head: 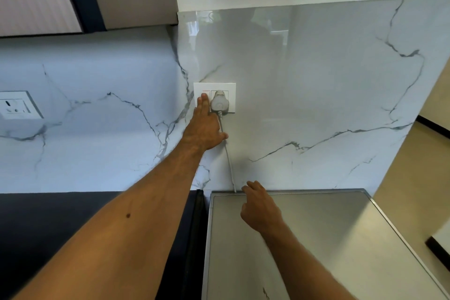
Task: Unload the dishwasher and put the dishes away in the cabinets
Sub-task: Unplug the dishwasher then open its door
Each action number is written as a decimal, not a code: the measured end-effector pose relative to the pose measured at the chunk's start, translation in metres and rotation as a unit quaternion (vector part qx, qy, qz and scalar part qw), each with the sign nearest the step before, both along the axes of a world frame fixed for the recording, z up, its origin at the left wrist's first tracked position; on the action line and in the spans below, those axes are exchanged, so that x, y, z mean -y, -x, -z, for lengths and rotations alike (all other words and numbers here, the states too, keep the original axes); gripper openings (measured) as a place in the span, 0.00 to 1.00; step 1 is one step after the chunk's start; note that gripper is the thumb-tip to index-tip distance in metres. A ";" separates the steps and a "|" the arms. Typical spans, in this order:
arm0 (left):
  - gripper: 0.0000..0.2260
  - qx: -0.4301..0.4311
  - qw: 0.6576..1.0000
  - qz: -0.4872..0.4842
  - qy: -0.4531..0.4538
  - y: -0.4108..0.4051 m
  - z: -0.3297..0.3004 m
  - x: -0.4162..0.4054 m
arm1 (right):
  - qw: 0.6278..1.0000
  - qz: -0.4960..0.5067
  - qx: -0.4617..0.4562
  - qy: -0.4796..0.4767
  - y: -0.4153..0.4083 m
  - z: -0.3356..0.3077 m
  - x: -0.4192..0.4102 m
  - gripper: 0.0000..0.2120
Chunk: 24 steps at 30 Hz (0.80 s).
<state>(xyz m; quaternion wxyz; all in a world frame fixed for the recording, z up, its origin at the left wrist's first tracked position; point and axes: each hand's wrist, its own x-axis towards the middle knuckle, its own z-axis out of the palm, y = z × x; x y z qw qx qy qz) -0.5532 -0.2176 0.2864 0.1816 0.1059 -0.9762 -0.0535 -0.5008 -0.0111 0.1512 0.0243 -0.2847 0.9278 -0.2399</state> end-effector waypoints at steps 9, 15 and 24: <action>0.43 0.029 0.999 -0.014 0.007 -0.006 -0.009 -0.009 | 1.000 0.024 0.006 0.008 0.003 0.010 -0.015 0.25; 0.13 -0.132 0.989 0.014 -0.070 -0.068 0.054 -0.092 | 0.999 0.047 0.000 0.016 -0.013 0.013 -0.017 0.25; 0.16 -0.024 0.992 0.047 -0.117 -0.178 0.139 -0.126 | 0.997 0.075 0.026 0.006 -0.076 0.029 -0.055 0.27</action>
